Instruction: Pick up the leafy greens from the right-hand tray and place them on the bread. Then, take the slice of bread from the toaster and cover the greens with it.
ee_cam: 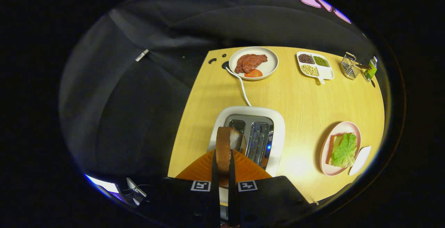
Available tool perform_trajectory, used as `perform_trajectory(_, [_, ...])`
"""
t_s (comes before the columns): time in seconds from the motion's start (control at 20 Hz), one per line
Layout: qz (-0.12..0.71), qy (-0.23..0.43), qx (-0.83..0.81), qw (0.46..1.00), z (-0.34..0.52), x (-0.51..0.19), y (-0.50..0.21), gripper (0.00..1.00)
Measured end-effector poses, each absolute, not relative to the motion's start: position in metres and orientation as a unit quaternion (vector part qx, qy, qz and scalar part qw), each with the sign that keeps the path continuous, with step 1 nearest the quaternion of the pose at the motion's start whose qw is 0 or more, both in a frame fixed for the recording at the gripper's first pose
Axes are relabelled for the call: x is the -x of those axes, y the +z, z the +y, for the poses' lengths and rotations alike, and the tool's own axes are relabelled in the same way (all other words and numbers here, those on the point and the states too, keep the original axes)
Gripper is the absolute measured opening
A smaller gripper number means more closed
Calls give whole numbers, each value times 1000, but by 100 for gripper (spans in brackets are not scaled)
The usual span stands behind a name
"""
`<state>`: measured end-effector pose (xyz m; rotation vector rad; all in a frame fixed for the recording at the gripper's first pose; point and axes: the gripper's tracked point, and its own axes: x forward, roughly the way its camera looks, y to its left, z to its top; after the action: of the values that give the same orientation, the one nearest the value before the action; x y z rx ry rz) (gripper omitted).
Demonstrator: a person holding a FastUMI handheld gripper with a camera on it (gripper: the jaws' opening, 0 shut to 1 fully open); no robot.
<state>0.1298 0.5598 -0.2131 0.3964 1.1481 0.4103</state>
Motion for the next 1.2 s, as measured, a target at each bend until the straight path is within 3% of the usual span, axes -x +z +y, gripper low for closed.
perform_trajectory(0.65, [409, 246, -271, 836, 426, -132, -114, 14])
perform_trajectory(0.95, [400, 190, -225, 868, 300, -112, -144, 13])
perform_trajectory(1.2, [432, 137, -225, 863, 235, -92, -199, 13])
